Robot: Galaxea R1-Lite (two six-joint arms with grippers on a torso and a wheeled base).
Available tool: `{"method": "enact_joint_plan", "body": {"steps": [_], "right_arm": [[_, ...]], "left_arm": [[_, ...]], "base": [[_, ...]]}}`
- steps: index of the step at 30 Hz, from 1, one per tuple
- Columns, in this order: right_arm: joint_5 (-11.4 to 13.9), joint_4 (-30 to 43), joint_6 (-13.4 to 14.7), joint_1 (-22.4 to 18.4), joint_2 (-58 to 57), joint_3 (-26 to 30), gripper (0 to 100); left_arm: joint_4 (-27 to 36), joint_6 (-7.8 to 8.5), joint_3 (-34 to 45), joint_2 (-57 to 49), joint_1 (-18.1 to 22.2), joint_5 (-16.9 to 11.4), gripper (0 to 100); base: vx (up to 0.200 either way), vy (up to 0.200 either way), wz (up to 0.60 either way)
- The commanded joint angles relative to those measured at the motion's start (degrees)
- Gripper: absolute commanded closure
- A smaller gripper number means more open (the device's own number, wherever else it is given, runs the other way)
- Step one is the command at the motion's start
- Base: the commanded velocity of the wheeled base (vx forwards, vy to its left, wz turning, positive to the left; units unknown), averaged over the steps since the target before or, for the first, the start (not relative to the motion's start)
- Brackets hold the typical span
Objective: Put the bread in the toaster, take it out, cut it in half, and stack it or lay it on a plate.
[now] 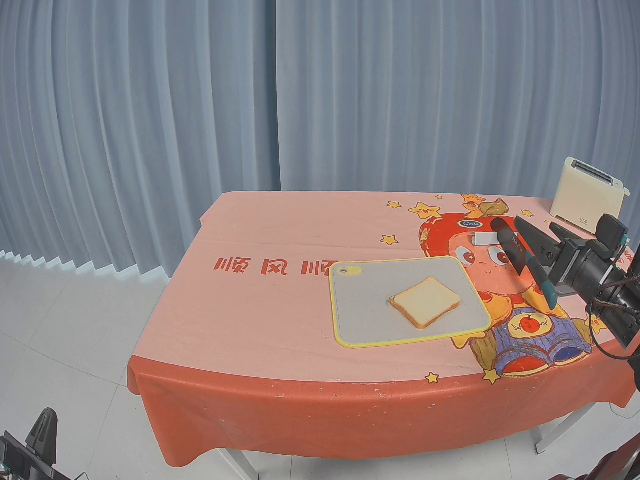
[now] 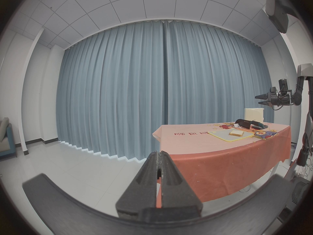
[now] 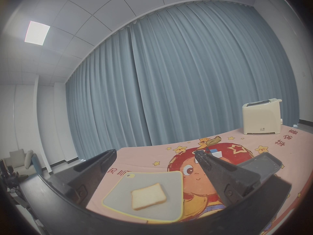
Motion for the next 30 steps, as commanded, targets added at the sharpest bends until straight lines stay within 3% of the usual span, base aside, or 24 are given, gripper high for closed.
{"method": "enact_joint_plan", "body": {"steps": [1, 11, 19, 30], "right_arm": [[0.0, 0.0, -0.3, -1.1, 0.2, 0.6, 0], [0.4, -0.1, -1.5, -4.9, 0.6, 1.5, 0], [6.9, -0.1, -3.3, -11.4, 0.5, 1.6, 0], [7.7, -0.1, -4.0, -12.0, 0.1, 2.1, 0]], "left_arm": [[-0.1, -0.01, 1.0, -0.9, 0.0, 0.0, 100], [-0.1, -0.01, 1.0, -0.9, 0.0, 0.0, 100], [0.0, -0.01, 1.0, -0.9, 0.0, 0.0, 100], [0.0, -0.01, 1.0, -0.9, 0.0, 0.0, 100]], "base": [[0.000, 0.000, 0.00], [0.000, 0.000, 0.00], [0.000, 0.000, 0.00], [0.000, 0.000, 0.00]]}}
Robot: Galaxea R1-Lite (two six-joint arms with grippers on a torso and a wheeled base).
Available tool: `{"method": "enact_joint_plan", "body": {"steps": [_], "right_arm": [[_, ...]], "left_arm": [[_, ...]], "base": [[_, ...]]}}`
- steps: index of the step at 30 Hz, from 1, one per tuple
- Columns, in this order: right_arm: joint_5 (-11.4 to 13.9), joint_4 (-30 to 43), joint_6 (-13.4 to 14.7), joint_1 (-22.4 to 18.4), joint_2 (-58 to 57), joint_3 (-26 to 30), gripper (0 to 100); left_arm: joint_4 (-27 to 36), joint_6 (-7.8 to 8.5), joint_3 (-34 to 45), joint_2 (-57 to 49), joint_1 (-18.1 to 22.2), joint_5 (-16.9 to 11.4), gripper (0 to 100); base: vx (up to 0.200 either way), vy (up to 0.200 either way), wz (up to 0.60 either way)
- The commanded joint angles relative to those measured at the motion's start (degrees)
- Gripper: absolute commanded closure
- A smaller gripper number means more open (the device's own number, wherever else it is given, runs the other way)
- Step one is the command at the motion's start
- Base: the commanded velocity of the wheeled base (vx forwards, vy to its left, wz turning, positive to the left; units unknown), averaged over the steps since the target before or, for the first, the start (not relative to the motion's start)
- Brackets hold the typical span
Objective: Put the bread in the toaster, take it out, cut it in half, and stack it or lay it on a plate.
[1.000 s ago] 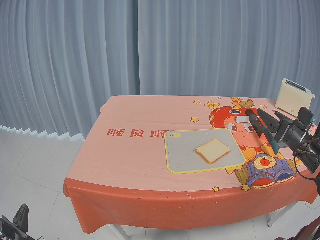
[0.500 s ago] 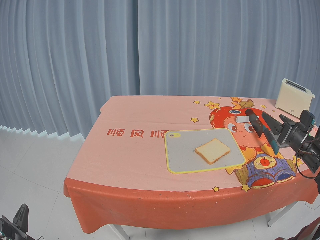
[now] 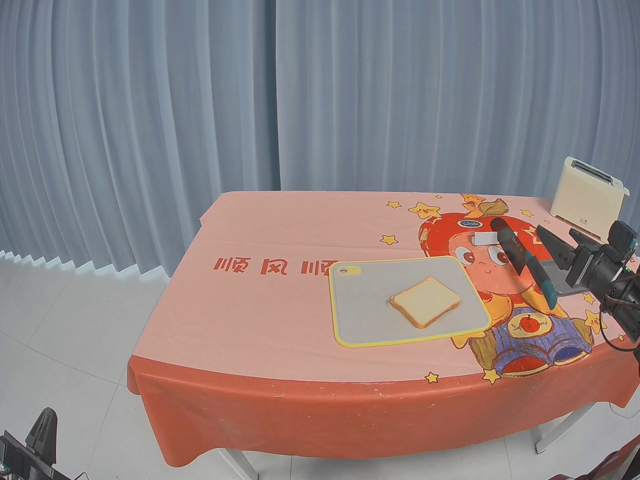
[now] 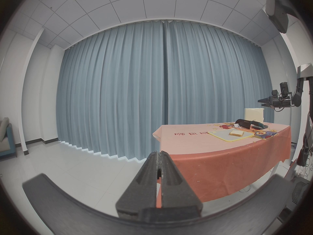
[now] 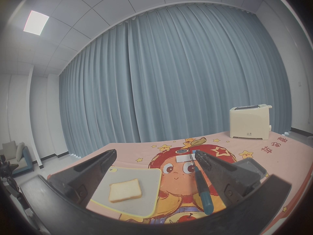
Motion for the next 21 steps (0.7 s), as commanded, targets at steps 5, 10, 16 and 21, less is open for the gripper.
{"method": "enact_joint_plan", "body": {"steps": [5, 10, 16, 21], "right_arm": [[2.3, 0.1, -0.8, -2.3, -0.2, 0.1, 0], [3.0, 0.1, -1.5, -3.5, -0.1, 0.1, 0], [3.0, 0.2, -3.2, -5.4, 0.3, 0.1, 0], [3.0, 0.2, -3.7, -6.2, 0.3, 0.1, 0]], "left_arm": [[0.0, -0.01, 1.0, -0.9, 0.0, 0.0, 100], [-0.1, -0.01, 1.0, -0.9, 0.0, 0.0, 100], [-0.1, -0.01, 1.0, -0.9, 0.0, -0.1, 100], [0.0, -0.01, 1.0, -0.9, 0.0, 0.0, 100]], "base": [[0.000, 0.000, 0.00], [0.000, 0.000, 0.00], [0.000, 0.000, 0.00], [0.000, 0.000, 0.00]]}}
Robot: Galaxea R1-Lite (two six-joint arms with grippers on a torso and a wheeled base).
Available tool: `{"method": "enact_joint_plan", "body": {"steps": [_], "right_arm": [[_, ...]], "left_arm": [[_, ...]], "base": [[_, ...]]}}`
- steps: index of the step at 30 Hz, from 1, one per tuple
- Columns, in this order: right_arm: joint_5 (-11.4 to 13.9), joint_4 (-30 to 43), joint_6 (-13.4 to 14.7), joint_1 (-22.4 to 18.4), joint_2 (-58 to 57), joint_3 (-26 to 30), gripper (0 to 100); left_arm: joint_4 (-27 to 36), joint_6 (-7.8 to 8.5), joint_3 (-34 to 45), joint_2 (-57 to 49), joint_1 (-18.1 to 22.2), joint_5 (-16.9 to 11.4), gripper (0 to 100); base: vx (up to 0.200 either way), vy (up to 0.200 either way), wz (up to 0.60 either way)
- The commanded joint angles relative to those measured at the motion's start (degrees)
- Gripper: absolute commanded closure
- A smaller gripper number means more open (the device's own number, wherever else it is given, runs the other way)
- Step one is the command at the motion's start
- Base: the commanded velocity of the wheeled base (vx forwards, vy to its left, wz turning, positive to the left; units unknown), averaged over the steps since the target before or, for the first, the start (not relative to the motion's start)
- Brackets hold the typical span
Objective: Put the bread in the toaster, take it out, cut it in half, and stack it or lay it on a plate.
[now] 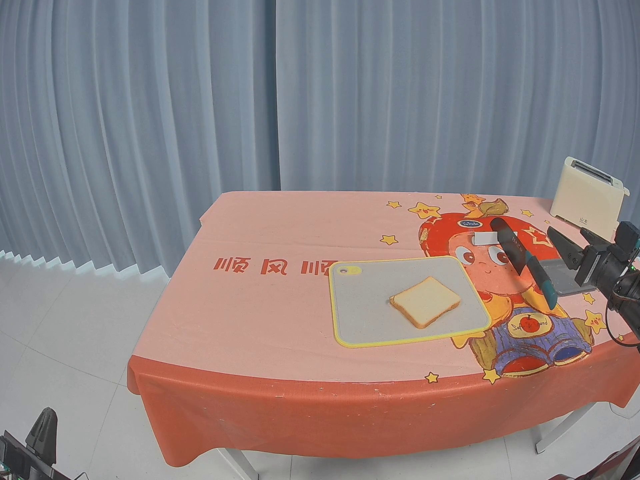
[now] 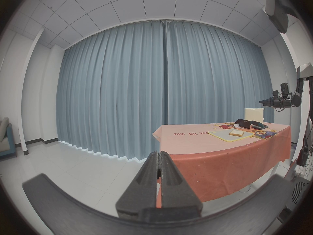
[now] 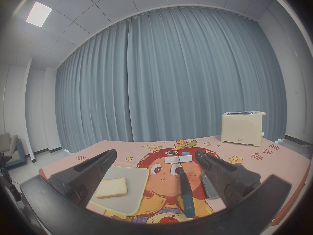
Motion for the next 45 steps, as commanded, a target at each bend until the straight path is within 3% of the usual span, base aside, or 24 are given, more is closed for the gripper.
{"method": "enact_joint_plan", "body": {"steps": [1, 15, 22, 33, 38, 45], "right_arm": [[0.0, 0.0, -0.1, -0.6, 0.2, 0.0, 0], [-0.8, 0.0, -0.2, -0.6, 0.0, 0.1, 0], [-3.2, 3.1, -0.2, -0.1, -0.3, -0.5, 0], [-3.9, 4.3, -0.4, -0.4, -0.6, -0.7, 0], [-6.1, 4.3, -1.0, -0.3, -0.2, -0.6, 0], [-6.3, 4.3, -1.0, 0.0, -0.4, -0.6, 0]], "left_arm": [[0.0, -0.01, 1.0, -0.9, 0.0, 0.1, 100], [0.0, -0.01, 1.0, -0.9, 0.0, 0.0, 100], [-0.1, -0.01, 1.0, -0.9, 0.0, 0.1, 100], [-0.1, -0.01, 1.0, -0.9, 0.0, 0.0, 100], [-0.1, -0.01, 1.0, -0.9, 0.0, 0.1, 100], [0.0, -0.01, 1.0, -0.9, 0.0, 0.1, 100]], "base": [[0.000, 0.000, 0.00], [0.000, 0.000, 0.00], [0.000, 0.000, 0.00], [0.000, 0.000, 0.00], [0.000, 0.000, 0.00], [0.000, 0.000, 0.00]]}}
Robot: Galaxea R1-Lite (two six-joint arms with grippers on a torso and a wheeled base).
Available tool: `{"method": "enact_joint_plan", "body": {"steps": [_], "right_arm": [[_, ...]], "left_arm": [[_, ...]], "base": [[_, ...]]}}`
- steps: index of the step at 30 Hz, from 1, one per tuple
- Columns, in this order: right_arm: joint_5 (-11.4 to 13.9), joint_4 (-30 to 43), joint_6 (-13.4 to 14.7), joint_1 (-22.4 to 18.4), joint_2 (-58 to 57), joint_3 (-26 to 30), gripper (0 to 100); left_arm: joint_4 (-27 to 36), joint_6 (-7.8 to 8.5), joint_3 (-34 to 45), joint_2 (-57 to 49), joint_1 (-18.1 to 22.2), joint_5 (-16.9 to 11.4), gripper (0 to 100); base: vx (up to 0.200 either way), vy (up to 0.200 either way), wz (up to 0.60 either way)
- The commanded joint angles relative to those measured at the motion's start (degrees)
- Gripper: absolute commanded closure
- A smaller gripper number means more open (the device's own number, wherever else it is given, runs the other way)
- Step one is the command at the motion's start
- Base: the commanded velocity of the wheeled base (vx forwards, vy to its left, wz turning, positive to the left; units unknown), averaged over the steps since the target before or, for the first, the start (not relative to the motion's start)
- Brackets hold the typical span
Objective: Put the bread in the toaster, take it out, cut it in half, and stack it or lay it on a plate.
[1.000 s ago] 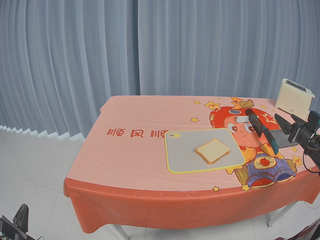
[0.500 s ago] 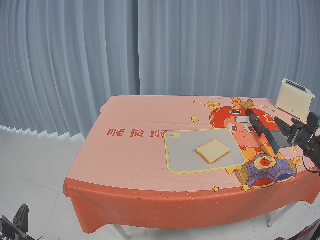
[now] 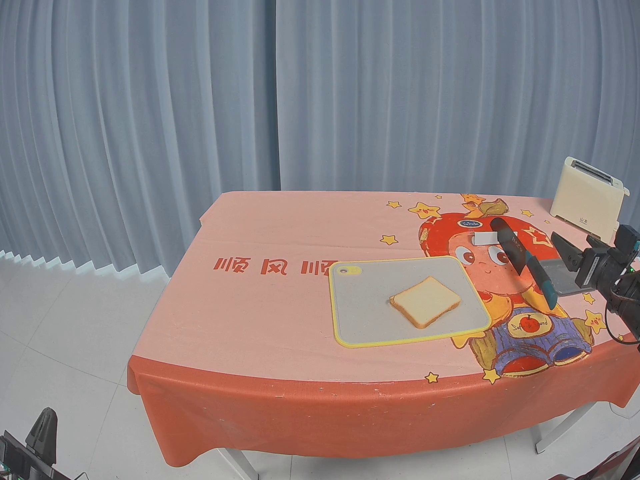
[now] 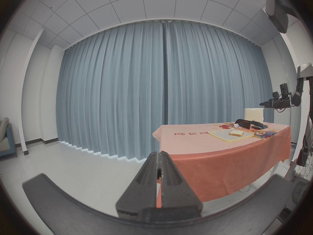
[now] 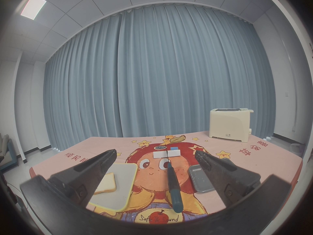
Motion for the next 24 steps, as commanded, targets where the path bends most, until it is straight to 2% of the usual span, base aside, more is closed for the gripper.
{"method": "enact_joint_plan", "body": {"steps": [1, 24], "right_arm": [[0.0, 0.0, 0.0, 0.0, 0.0, -0.1, 0], [-0.2, 0.2, -0.4, 0.8, -1.2, 0.7, 0]], "left_arm": [[-0.1, 0.01, 1.0, -0.9, 0.0, 0.0, 100], [0.0, 0.01, 1.0, -0.9, 0.0, 0.1, 100]], "base": [[0.000, 0.000, 0.00], [0.000, 0.000, 0.00]]}}
